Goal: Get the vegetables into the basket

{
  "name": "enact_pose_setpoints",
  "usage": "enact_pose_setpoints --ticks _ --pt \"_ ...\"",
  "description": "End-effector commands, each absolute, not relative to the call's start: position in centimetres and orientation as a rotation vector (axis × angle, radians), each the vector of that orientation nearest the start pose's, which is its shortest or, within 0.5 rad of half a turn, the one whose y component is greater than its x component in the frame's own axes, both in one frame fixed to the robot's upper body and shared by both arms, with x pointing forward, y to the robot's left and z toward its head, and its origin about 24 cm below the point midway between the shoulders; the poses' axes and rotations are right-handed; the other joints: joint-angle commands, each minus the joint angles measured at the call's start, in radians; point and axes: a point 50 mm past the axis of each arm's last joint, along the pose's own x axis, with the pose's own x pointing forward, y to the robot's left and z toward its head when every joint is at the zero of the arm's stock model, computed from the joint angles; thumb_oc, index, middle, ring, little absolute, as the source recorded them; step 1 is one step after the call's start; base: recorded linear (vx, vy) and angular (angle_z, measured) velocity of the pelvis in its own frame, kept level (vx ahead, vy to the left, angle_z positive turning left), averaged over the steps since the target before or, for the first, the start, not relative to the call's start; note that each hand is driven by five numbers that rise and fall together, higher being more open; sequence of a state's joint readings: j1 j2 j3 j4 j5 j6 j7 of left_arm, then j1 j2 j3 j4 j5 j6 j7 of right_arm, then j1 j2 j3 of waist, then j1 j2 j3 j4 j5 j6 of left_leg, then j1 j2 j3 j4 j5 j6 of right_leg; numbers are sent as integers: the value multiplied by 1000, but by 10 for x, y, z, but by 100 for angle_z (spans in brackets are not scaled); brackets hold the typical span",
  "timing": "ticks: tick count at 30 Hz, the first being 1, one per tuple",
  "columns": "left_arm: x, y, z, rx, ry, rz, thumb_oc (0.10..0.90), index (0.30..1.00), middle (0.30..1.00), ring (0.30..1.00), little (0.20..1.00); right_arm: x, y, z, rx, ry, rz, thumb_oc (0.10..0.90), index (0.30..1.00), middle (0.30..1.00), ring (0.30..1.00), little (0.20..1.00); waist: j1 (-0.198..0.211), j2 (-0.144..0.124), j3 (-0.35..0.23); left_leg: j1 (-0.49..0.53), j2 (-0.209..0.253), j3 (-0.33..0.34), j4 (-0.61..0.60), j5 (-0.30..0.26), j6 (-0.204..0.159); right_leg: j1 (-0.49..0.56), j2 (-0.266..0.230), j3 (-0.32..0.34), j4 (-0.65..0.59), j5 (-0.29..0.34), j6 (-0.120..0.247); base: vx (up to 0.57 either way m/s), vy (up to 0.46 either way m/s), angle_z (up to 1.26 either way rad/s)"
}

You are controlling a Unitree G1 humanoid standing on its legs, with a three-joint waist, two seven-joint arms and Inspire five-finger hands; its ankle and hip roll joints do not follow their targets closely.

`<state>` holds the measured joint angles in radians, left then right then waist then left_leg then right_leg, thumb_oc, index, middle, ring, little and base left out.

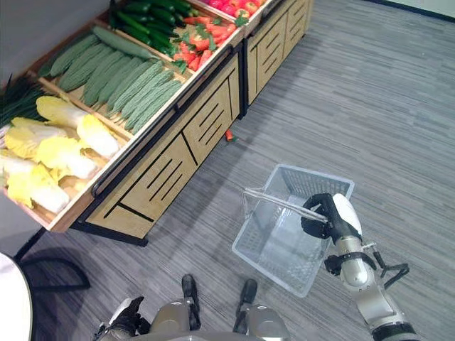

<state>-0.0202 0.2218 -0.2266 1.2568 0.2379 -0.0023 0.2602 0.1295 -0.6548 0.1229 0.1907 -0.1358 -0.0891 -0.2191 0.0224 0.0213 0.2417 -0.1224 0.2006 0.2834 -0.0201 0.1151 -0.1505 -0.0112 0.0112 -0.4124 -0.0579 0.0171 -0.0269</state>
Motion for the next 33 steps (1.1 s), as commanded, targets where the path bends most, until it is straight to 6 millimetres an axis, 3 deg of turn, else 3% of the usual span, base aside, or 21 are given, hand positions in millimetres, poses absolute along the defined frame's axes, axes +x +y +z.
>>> enact_pose_setpoints --ticks 1,8,10,15,16,17,18,22,24,25,27,28,29,30,31,32,33 --pt "95 250 -156 784 1173 23 900 1000 1000 1000 1000 241 -266 92 -792 -219 -150 400 300 300 300 300 17 -2 -40 3 -24 -6 -10 66 41 39 -148 106 135 -61 138 154 151 -33" --pt "91 259 -153 749 1179 116 900 1000 1000 1000 1000 232 -268 69 -775 -124 -164 400 300 300 300 300 39 -38 -68 39 -72 16 15 4 83 88 -208 106 146 -53 168 156 156 -3" --pt "95 264 -150 737 1151 153 900 1000 1000 1000 1000 233 -267 67 -766 -117 -168 400 300 300 300 300 53 -58 -75 34 -105 9 32 -32 103 87 -239 107 145 -16 195 133 188 26" --pt "105 271 -144 719 1095 180 900 1000 1000 1000 1000 237 -270 64 -771 -102 -185 400 300 300 300 300 63 -66 -75 47 -137 0 27 -59 131 58 -272 122 212 28 210 76 158 18" --pt "110 273 -141 715 1073 192 900 1000 1000 1000 1000 238 -270 62 -774 -93 -193 400 300 300 300 300 62 -66 -72 65 -154 -5 17 -70 147 26 -290 137 284 70 215 65 162 13" --pt "110 274 -141 715 1073 193 900 1000 1000 1000 1000 239 -270 62 -774 -93 -193 400 300 300 300 300 63 -66 -72 65 -155 -4 17 -69 147 24 -291 139 286 70 216 98 215 11" --pt "119 277 -136 718 1025 203 900 1000 1000 1000 1000 238 -275 59 -779 -78 -213 400 300 300 300 300 56 -59 -62 80 -170 -26 6 -77 166 -17 -296 171 403 101 217 51 116 7" --pt "126 280 -132 726 996 200 900 1000 1000 1000 1000 238 -278 53 -774 -51 -231 400 300 300 300 300 36 -44 -51 116 -174 -61 -17 -82 174 -98 -251 240 488 95 197 88 85 32" --pt "132 280 -130 726 981 199 900 1000 1000 1000 1000 237 -283 45 -766 -7 -257 400 300 300 300 300 22 -36 -42 142 -169 -93 -31 -85 163 -161 -206 268 427 47 178 153 -46 29" --pt "132 280 -130 726 981 200 900 1000 1000 1000 1000 237 -283 45 -766 -8 -257 400 300 300 300 300 20 -35 -40 144 -168 -96 -31 -85 163 -157 -205 265 425 47 177 139 -119 19" --pt "135 278 -130 726 979 191 900 1000 1000 1000 1000 237 -290 38 -757 32 -294 400 300 300 300 300 11 -42 -39 153 -164 -119 -25 -101 146 -186 -210 285 310 47 183 196 -190 53" --pt "135 276 -131 726 985 181 900 1000 1000 1000 1000 233 -297 27 -711 86 -347 400 300 300 300 300 -13 -49 -34 173 -163 -160 -15 -122 133 -198 -194 364 202 83 200 230 -184 80" --pt "135 276 -131 726 985 181 900 1000 1000 1000 1000 234 -297 27 -711 86 -347 400 300 300 300 300 -13 -48 -32 175 -162 -161 -14 -123 132 -194 -193 363 197 85 201 324 -245 87" --pt "135 274 -133 728 989 167 900 1000 1000 1000 1000 227 -307 13 -674 156 -402 400 300 300 300 300 -35 -50 -32 192 -156 -206 -12 -137 120 -221 -173 478 136 116 214 162 -126 69" --pt "134 274 -133 728 989 167 900 1000 1000 1000 1000 227 -307 13 -675 156 -402 400 300 300 300 300 -36 -49 -33 193 -155 -206 -11 -138 120 -220 -172 477 135 116 214 306 -303 70" --pt "133 275 -133 737 1003 162 900 1000 1000 1000 1000 221 -317 5 -698 211 -435 400 300 300 300 300 -47 -55 -34 208 -143 -255 -12 -152 109 -242 -162 527 106 133 221 226 -300 105" --pt "131 276 -134 742 1012 163 900 1000 1000 1000 1000 216 -323 -1 -701 250 -456 400 300 300 300 300 -49 -62 -38 215 -136 -274 -8 -159 104 -236 -157 537 116 134 222 293 -414 134"
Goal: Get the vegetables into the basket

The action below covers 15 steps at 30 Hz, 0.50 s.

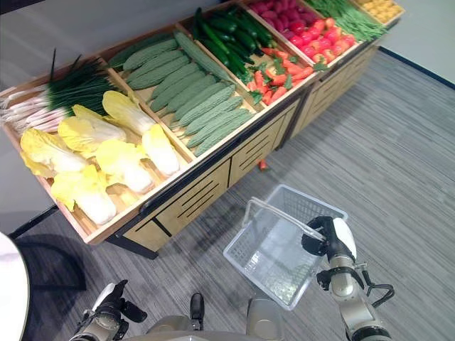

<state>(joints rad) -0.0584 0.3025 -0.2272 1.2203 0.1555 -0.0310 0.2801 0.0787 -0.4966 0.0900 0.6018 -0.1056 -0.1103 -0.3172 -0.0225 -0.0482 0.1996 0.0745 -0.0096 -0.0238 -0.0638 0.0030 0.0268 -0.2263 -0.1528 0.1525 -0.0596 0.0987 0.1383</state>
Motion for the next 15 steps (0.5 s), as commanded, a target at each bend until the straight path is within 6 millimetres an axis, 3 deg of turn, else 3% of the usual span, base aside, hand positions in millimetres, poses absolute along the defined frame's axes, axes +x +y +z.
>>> enact_pose_setpoints --ticks 1,4,6,9,11,12,13,14,15 --pt "132 276 -133 750 1003 155 900 1000 1000 1000 1000 210 -329 -9 -717 301 -467 400 300 300 300 300 -3 5 -2 28 84 15 30 -48 -82 -9 12 -40 122 40 52 203 -314 150" --pt "121 276 -138 751 1044 163 900 1000 1000 1000 1000 200 -344 -17 -767 385 -481 400 300 300 300 300 -1 14 -28 31 132 -11 21 -25 -106 27 36 -92 111 21 30 193 -342 96" --pt "113 274 -142 690 1073 200 900 1000 1000 1000 1000 194 -356 -19 -810 435 -503 400 300 300 300 300 6 28 -32 -3 172 -45 36 20 -127 42 59 -144 126 -9 7 138 -429 40" --pt "113 270 -143 702 1081 180 900 1000 1000 1000 1000 188 -367 -22 -857 485 -519 400 300 300 300 300 -2 39 -26 -28 190 -41 53 55 -135 59 59 -186 137 -30 -9 57 -220 68" --pt "112 262 -146 699 1090 161 900 1000 1000 1000 1000 180 -373 -24 -875 510 -540 400 300 300 300 300 -19 44 -16 -59 204 77 68 93 -138 88 37 -245 126 -37 -19 -3 -199 70" --pt "112 262 -146 699 1090 161 900 1000 1000 1000 1000 179 -373 -24 -876 510 -540 400 300 300 300 300 -19 44 -17 -60 204 76 69 93 -138 88 37 -246 126 -37 -19 -57 -145 103" --pt "112 258 -148 700 1095 145 900 1000 1000 1000 1000 169 -376 -30 -870 550 -565 400 300 300 300 300 -36 45 -11 -72 210 199 98 89 -142 99 25 -284 117 -39 -25 -58 -127 116" --pt "110 254 -149 702 1100 135 900 1000 1000 1000 1000 162 -376 -34 -869 571 -576 400 300 300 300 300 -46 52 -15 -68 211 255 95 87 -147 111 22 -310 98 -37 -23 -54 -137 77" --pt "109 252 -150 701 1104 132 900 1000 1000 1000 1000 159 -376 -36 -870 583 -578 400 300 300 300 300 -48 54 -16 -68 208 264 92 89 -149 117 23 -318 90 -35 -23 -10 -59 73"
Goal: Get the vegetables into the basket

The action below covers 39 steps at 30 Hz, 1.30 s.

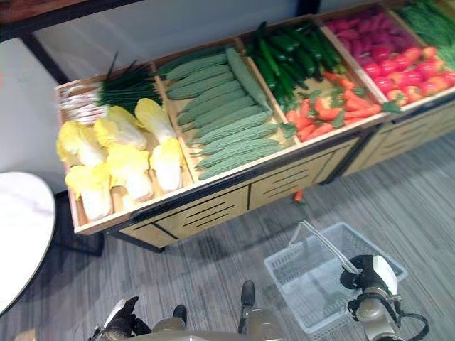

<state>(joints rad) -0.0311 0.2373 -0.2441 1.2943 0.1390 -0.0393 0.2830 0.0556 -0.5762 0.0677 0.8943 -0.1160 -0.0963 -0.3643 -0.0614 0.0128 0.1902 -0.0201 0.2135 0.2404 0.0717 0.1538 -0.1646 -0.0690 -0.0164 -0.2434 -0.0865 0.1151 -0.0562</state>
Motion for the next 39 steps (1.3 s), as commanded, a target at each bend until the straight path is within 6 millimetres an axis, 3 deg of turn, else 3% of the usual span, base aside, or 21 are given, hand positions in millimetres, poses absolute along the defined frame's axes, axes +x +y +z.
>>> enact_pose_setpoints --ticks 1,5,8,11,13,15,18,20,21,24,26,28,30,31,32,34,35,39 --pt "108 251 -151 696 1110 135 900 1000 1000 1000 1000 156 -376 -40 -867 608 -583 400 300 300 300 300 -6 -4 -9 25 -25 -8 -52 -65 43 -39 -110 71 111 -51 174 22 -8 58" --pt "95 252 -154 621 1154 223 900 1000 1000 1000 1000 145 -367 -57 -833 669 -579 400 300 300 300 300 -2 1 -25 49 -27 4 -118 -49 41 -21 -114 52 102 -50 178 48 34 12" --pt "85 253 -156 439 1192 433 900 1000 1000 1000 1000 133 -357 -76 -797 758 -568 400 300 300 300 300 7 -1 -35 74 -32 5 -159 -50 41 -3 -124 39 92 -42 186 44 96 6" --pt "84 253 -156 423 1194 449 900 1000 1000 1000 1000 128 -357 -80 -798 787 -564 400 300 300 300 300 9 -2 -36 77 -34 2 -159 -52 42 1 -126 39 89 -39 186 28 55 7" --pt "84 266 -151 198 1144 765 900 1000 1000 1000 1000 117 -350 -95 -787 890 -556 400 300 300 300 300 26 -14 -45 99 -47 0 -159 -77 45 28 -140 39 60 -20 198 69 119 0" --pt "81 271 -149 138 1138 865 900 1000 1000 1000 1000 118 -347 -98 -781 897 -556 400 300 300 300 300 29 -21 -50 97 -52 0 -159 -80 47 28 -144 41 51 -11 201 15 38 0" --pt "80 315 -127 51 1016 1323 900 1000 1000 1000 1000 113 -336 -107 -805 932 -513 400 300 300 300 300 45 -41 -57 115 -58 5 -159 -103 44 43 -149 44 33 0 212 30 47 3" --pt "81 322 -123 76 1010 1348 900 1000 1000 1000 1000 113 -336 -107 -812 934 -505 400 300 300 300 300 45 -47 -62 114 -62 8 -159 -104 44 41 -151 47 28 4 214 12 18 -6" --pt "77 338 -114 75 987 1455 900 1000 1000 1000 1000 112 -336 -108 -816 932 -494 400 300 300 300 300 44 -52 -66 118 -63 10 -159 -108 43 44 -151 50 23 6 216 13 22 -7" --pt "96 365 -89 54 803 1583 900 1000 1000 1000 1000 110 -339 -106 -837 930 -478 400 300 300 300 300 41 -57 -76 123 -66 16 -159 -116 40 47 -151 57 10 13 222 16 35 -7" --pt "101 370 -84 47 761 1591 900 1000 1000 1000 1000 109 -340 -106 -841 937 -473 400 300 300 300 300 42 -56 -78 124 -66 17 -159 -116 39 47 -152 57 8 14 223 2 9 -2" --pt "118 380 -66 75 631 1588 900 1000 1000 1000 1000 109 -339 -107 -846 938 -453 400 300 300 300 300 42 -56 -80 124 -66 14 -159 -115 37 50 -152 56 6 14 224 -6 6 -2" --pt "148 393 -31 147 409 1563 900 1000 1000 1000 1000 109 -335 -108 -866 934 -406 400 300 300 300 300 43 -56 -80 125 -66 9 -159 -114 34 55 -151 53 3 13 225 -6 1 -2" --pt "178 394 13 229 160 1517 900 1000 1000 1000 1000 105 -334 -110 -888 930 -385 400 300 300 300 300 48 -58 -83 122 -64 1 -159 -113 32 60 -152 45 1 12 226 0 0 0" --pt "189 391 37 285 28 1500 900 1000 1000 1000 1000 102 -333 -111 -892 937 -385 400 300 300 300 300 51 -57 -83 125 -62 -5 -159 -117 30 67 -151 38 2 6 228 -5 -31 10" --pt "200 376 54 371 -67 1413 900 1000 1000 1000 1000 99 -332 -111 -889 936 -379 400 300 300 300 300 54 -64 -84 114 -61 -15 -159 -110 30 65 -152 32 -1 11 227 -26 -44 19" --pt "215 358 67 425 -143 1289 900 1000 1000 1000 1000 100 -335 -110 -889 941 -382 400 300 300 300 300 54 -64 -84 109 -61 -21 -159 -108 31 65 -153 28 -1 12 228 -27 -43 12" --pt "245 323 81 527 -234 951 900 1000 1000 1000 1000 120 -331 -104 -895 879 -317 400 300 300 300 300 39 -59 -83 109 -60 -16 -159 -105 31 62 -152 36 -1 16 227 -17 -10 3"
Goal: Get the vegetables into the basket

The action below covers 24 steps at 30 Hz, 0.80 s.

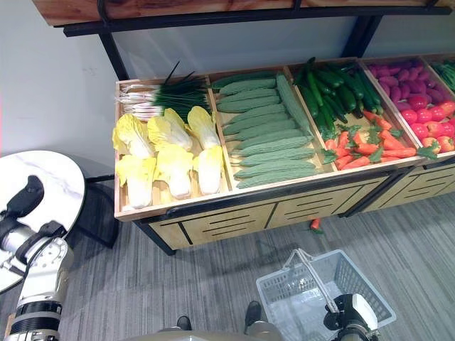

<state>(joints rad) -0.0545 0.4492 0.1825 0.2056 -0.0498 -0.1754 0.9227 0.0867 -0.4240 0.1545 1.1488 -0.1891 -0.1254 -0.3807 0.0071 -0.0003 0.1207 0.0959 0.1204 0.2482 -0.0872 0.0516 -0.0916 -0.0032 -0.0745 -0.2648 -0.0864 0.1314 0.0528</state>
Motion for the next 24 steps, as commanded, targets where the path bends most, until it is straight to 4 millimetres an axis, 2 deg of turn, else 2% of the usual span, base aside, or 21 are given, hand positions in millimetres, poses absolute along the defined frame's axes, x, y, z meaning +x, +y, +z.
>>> enact_pose_setpoints --ticks 1,3,7,8,14,24 --pt "250 315 81 530 -245 888 900 1000 1000 1000 1000 122 -331 -103 -897 877 -311 400 300 300 300 300 -31 -44 -15 -4 34 -21 0 -5 -42 -4 -93 60 -1 -1 117 -1 10 -7" --pt "258 297 82 520 -266 786 900 1000 1000 1000 1000 125 -330 -103 -896 874 -307 400 300 300 300 300 -38 -42 -17 -2 35 -16 0 -7 -42 -5 -92 64 -1 -1 117 4 0 -11" --pt "266 281 78 506 -257 711 900 1000 1000 1000 1000 129 -326 -103 -894 850 -285 400 300 300 300 300 -46 -41 -21 4 39 -5 0 -9 -42 -7 -88 73 -1 -1 116 14 -13 -9" --pt "270 271 75 500 -250 669 900 1000 1000 1000 1000 129 -325 -104 -893 855 -280 400 300 300 300 300 -51 -44 -24 7 42 -1 0 -11 -41 -7 -86 77 -1 -3 116 25 -21 -17" --pt "276 262 68 502 -219 628 900 1000 1000 1000 1000 129 -323 -104 -894 843 -274 400 300 300 300 300 -61 -45 -28 13 45 14 0 -14 -43 -12 -79 89 -1 -4 116 30 -18 -12" --pt "282 261 67 497 -210 702 900 1000 1000 1000 1000 128 -317 -106 -908 836 -248 400 300 300 300 300 -69 -56 -24 14 52 23 0 -15 -44 -21 -67 102 -1 -5 115 22 -18 -6"
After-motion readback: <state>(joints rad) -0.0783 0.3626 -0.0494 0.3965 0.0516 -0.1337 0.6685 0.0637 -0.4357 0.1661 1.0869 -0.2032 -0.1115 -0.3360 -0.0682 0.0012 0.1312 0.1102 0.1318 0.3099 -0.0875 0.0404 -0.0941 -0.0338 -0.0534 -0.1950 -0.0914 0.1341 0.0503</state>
